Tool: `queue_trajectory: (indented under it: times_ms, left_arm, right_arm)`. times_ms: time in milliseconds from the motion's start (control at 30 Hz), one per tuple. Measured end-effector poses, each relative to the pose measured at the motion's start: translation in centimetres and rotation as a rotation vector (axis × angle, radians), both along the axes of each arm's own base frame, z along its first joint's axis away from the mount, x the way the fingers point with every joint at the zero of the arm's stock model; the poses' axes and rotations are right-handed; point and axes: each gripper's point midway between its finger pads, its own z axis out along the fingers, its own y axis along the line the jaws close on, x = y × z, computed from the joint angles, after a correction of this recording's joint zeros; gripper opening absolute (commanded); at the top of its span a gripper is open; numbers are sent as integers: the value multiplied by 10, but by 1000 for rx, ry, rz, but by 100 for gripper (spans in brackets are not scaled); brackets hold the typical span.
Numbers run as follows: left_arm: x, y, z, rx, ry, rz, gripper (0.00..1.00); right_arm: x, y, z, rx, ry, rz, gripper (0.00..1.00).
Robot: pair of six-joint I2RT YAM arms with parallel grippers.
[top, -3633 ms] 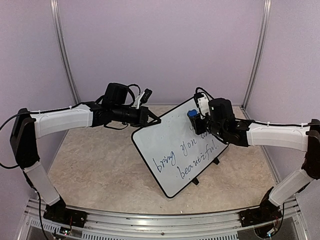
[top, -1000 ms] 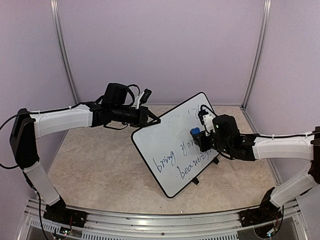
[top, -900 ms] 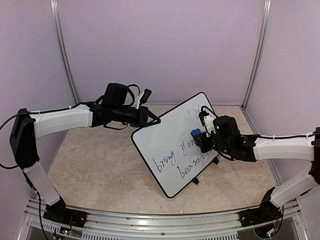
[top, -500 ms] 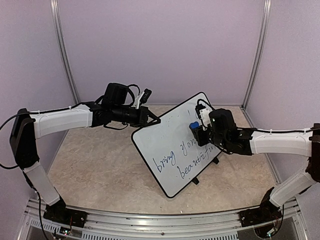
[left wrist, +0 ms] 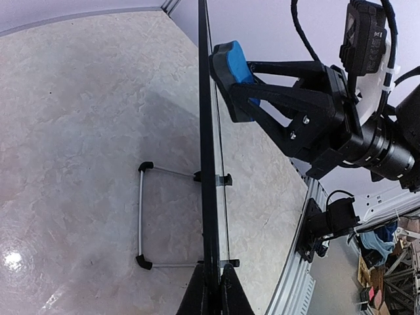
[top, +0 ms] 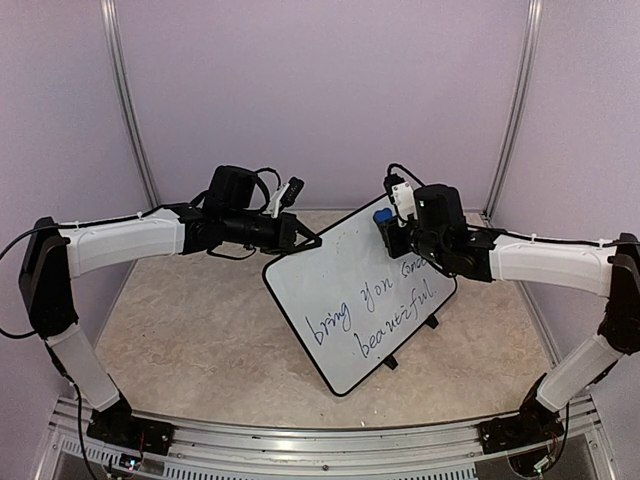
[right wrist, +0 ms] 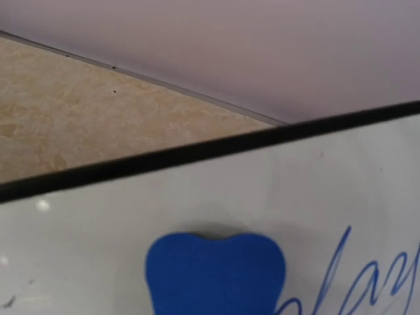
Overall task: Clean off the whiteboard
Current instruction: Erase the whiteboard at the center of the board.
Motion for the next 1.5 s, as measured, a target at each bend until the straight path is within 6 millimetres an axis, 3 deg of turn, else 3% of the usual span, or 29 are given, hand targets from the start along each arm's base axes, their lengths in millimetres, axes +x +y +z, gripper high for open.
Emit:
queue_trajectory:
  times_ms: [200,533,767,967,1267,1500]
  left_arm:
    - [0,0,-1,2,2,3,0]
    - [0,0,0,1,2,1,0]
    - [0,0,0,0,2,0,0]
    - [1,1,-1,3,6,9,0]
    - [2,1,-2,5,11,18,0]
    - [2,1,-2,5,11,17,0]
  right_arm:
    - [-1,2,-3,19,6,14,26]
    - [-29,-19,-38,22,83,10,26]
    - [-35,-26,-47,16,102,-4,27]
    - [-24,-18,-40,4,92,-3,27]
    - [10,2,-1,24,13,1,27]
    - [8,5,-2,41,13,18,26]
